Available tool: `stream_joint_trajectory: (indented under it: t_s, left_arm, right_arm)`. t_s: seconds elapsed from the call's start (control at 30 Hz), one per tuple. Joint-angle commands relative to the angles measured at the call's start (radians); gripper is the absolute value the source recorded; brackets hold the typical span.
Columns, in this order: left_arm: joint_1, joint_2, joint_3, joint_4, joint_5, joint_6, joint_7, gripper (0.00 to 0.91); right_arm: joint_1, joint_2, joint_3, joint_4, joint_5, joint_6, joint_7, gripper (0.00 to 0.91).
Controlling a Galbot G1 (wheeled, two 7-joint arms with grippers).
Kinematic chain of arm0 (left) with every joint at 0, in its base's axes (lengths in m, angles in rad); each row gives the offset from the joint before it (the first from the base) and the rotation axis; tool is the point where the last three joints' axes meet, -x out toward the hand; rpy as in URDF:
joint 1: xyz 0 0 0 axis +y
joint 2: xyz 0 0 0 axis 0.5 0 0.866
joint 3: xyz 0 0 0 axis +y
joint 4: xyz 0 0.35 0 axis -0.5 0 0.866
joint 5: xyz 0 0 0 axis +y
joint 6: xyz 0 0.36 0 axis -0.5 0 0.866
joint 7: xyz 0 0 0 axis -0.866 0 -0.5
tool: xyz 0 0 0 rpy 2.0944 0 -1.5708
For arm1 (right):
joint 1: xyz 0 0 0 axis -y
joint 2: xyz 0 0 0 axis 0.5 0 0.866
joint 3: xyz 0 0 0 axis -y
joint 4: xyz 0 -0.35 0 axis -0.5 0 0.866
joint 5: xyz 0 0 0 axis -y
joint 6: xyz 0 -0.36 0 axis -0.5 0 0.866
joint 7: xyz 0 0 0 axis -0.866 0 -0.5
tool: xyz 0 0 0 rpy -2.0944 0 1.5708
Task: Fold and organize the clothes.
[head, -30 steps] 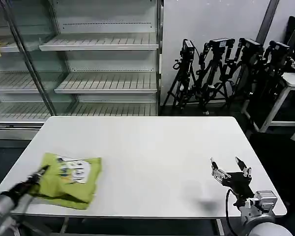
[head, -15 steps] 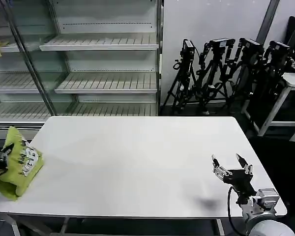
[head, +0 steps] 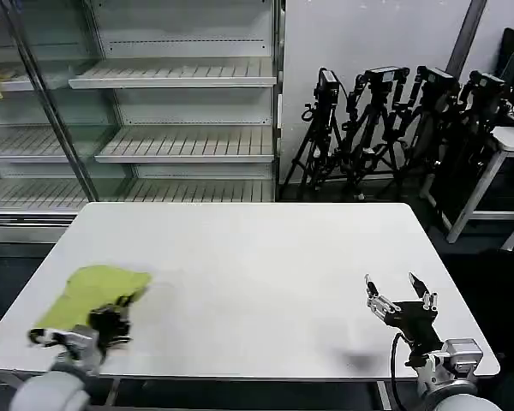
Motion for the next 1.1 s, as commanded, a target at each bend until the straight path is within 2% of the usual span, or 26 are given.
stream_joint_trajectory:
  t_s: [0.03, 0.17, 0.33, 0.47, 0.53, 0.7, 0.73, 0.77, 0.8, 0.83, 1.1]
  left_arm:
    - [-0.255, -0.109, 0.329, 0.041, -0.087, 0.071, -0.099, 0.040]
    - [-0.311, -0.161, 0.374, 0.080, -0.310, 0.086, -0.167, 0.050]
    - [-0.355, -0.219, 0.397, 0.125, -0.469, 0.085, -0.204, 0.050]
    - [-0.384, -0.242, 0.389, 0.135, -0.617, 0.085, -0.259, 0.050]
    - [-0.397, -0.251, 0.376, 0.141, -0.788, 0.084, -0.269, 0.050]
    - [-0.404, -0.270, 0.352, 0.142, -0.938, 0.079, -0.286, 0.050]
    - [-0.402, -0.272, 0.352, 0.139, -0.957, 0.079, -0.279, 0.081]
    - [-0.401, -0.273, 0.352, 0.137, -0.960, 0.079, -0.274, 0.191]
    - [-0.402, -0.274, 0.352, 0.136, -0.973, 0.083, -0.249, 0.736]
    - [-0.404, -0.273, 0.349, 0.135, -0.982, 0.085, -0.240, 0.907]
    - [-0.411, -0.280, 0.274, 0.137, -1.061, 0.015, -0.214, 0.907]
  right_arm:
    - [-0.017, 0.027, -0.015, 0.009, -0.036, 0.000, 0.002, 0.907]
    - [-0.016, 0.032, -0.020, 0.012, -0.041, -0.002, 0.006, 0.907]
    - [-0.017, 0.026, -0.008, 0.019, -0.038, -0.005, 0.008, 0.907]
    - [-0.018, 0.025, -0.005, 0.019, -0.037, -0.005, 0.009, 0.907]
    - [-0.018, 0.026, -0.007, 0.018, -0.037, -0.006, 0.009, 0.907]
    - [-0.015, 0.025, -0.014, 0.018, -0.038, -0.007, 0.011, 0.907]
    - [-0.014, 0.023, -0.015, 0.018, -0.038, -0.007, 0.011, 0.907]
    - [-0.013, 0.021, -0.016, 0.018, -0.038, -0.007, 0.012, 0.907]
    - [-0.012, 0.019, -0.017, 0.018, -0.038, -0.008, 0.012, 0.907]
    - [-0.009, 0.018, -0.018, 0.018, -0.038, -0.008, 0.015, 0.907]
    - [-0.007, 0.015, -0.026, 0.021, -0.039, -0.003, 0.012, 0.907]
